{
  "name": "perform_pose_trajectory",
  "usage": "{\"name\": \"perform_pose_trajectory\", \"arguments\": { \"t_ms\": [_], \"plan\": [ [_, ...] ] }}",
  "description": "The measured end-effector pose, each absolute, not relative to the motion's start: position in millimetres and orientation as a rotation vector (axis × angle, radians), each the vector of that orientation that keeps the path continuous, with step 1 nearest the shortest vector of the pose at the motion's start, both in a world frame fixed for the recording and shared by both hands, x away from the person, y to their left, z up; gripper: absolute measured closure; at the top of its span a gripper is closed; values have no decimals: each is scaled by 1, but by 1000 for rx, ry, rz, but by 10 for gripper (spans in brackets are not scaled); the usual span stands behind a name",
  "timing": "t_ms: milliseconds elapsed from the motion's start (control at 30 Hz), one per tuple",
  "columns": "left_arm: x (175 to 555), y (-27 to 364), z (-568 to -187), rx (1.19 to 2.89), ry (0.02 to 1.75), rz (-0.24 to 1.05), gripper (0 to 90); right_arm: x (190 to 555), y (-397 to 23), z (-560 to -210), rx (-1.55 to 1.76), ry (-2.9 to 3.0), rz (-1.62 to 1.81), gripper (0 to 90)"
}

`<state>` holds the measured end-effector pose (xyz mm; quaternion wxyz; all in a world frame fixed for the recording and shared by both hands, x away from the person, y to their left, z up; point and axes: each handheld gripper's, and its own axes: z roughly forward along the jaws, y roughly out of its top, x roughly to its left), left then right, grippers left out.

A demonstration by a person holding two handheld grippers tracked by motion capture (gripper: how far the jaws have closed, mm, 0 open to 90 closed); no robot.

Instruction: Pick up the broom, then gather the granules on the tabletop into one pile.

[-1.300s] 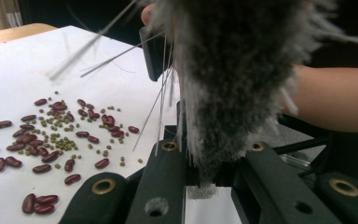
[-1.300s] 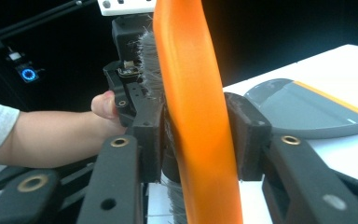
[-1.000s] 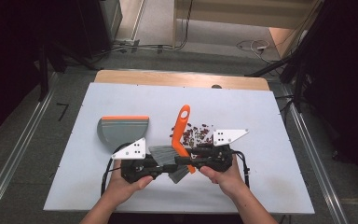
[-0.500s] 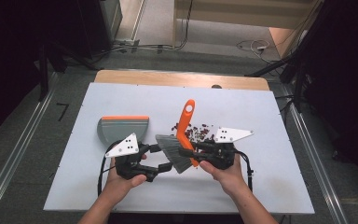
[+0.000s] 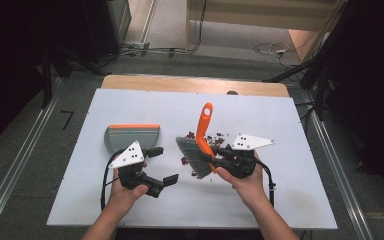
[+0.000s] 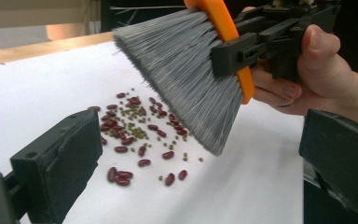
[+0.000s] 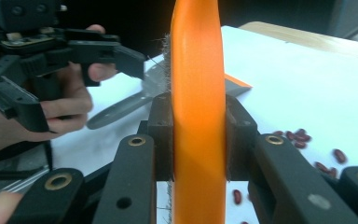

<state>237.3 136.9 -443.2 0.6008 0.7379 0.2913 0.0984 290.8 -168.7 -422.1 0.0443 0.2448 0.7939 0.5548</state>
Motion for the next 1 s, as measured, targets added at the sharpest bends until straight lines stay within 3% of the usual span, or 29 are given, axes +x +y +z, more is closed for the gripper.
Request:
{"name": "perform_pose_trajectory", "arguments": {
  "t_ms": [1000],
  "plan": [
    [229, 176, -454, 1685, 793, 353, 0, 328, -211, -414, 971, 2341, 1354, 687]
  ]
}}
